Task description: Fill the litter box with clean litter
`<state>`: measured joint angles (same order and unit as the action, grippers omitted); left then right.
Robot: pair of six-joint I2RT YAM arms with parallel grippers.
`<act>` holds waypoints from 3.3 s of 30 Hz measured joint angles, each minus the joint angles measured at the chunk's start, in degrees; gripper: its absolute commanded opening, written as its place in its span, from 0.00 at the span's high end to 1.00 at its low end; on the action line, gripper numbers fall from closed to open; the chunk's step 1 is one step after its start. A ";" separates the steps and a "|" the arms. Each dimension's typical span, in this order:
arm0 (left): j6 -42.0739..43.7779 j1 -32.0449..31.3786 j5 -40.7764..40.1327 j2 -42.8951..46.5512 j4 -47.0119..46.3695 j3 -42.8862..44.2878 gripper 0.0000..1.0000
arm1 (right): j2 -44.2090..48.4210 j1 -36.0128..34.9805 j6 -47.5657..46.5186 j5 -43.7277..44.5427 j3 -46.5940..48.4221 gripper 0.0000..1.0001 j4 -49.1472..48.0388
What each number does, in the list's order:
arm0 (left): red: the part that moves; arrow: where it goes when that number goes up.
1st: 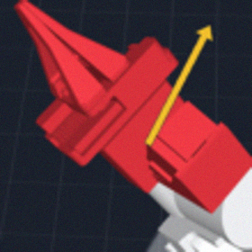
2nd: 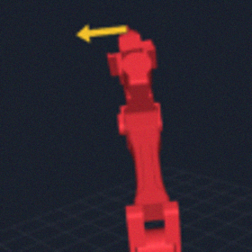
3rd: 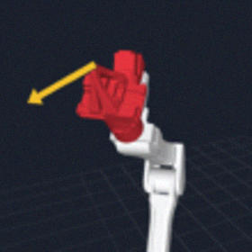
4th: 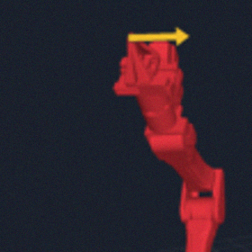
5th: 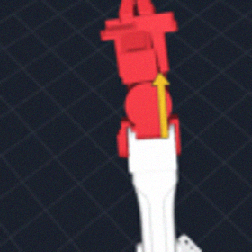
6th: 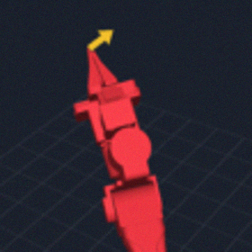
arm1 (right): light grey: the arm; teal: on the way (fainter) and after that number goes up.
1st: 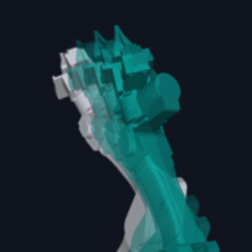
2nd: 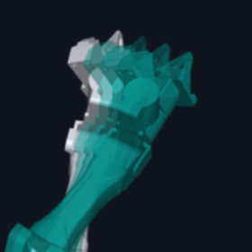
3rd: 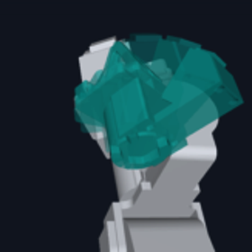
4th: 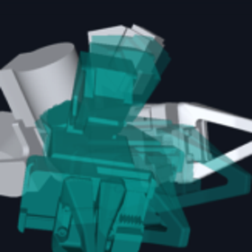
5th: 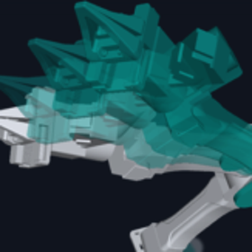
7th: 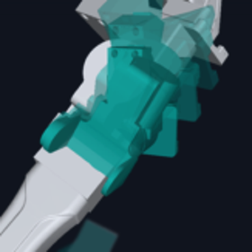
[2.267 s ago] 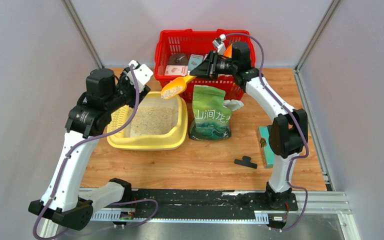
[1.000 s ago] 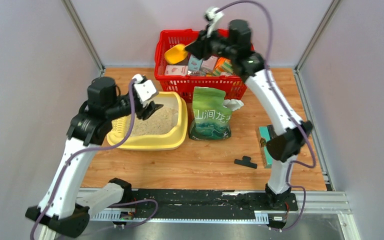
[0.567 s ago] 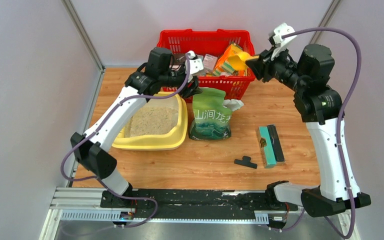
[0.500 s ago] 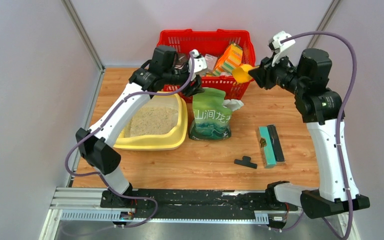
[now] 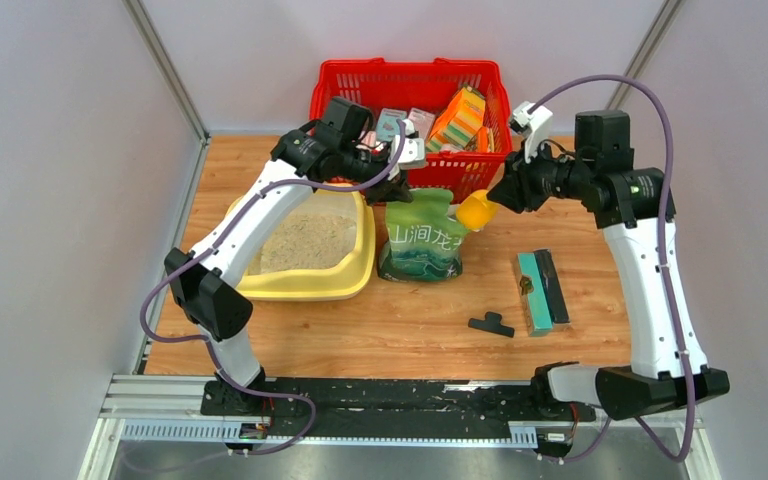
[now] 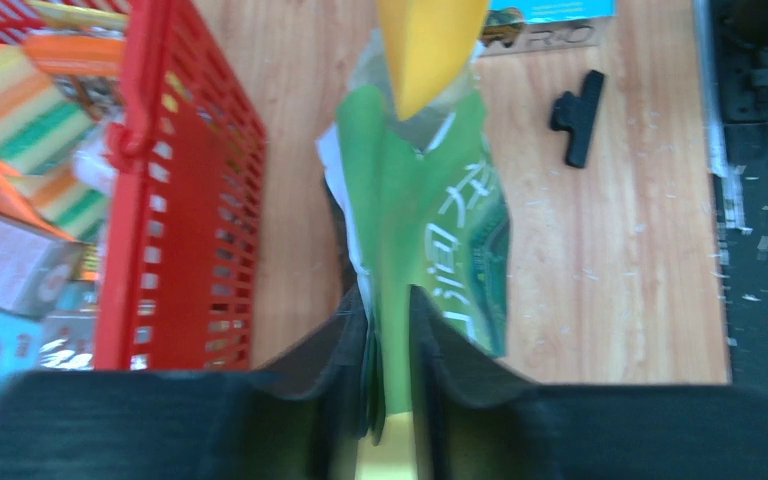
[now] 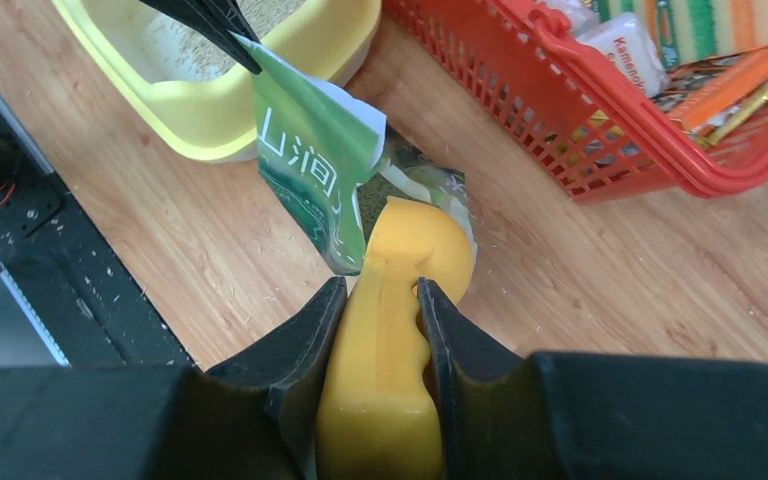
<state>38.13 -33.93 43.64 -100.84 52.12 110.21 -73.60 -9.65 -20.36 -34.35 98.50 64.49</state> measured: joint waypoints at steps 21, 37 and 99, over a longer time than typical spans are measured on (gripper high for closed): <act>-18.80 -0.48 -1.55 10.71 -20.04 -17.86 1.00 | -10.69 -4.66 16.70 9.81 3.87 1.00 4.24; -20.48 -0.42 -4.42 6.36 -24.04 -14.25 1.00 | -3.30 -13.42 35.21 31.28 -16.02 1.00 -14.78; -10.71 -2.10 -8.63 2.69 -13.94 -5.73 1.00 | -8.15 19.58 66.66 -28.02 -40.74 1.00 -55.98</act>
<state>27.42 -36.03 35.00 -98.15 38.17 104.49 -81.76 9.93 46.30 -62.37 57.76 8.51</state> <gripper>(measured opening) 0.007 0.301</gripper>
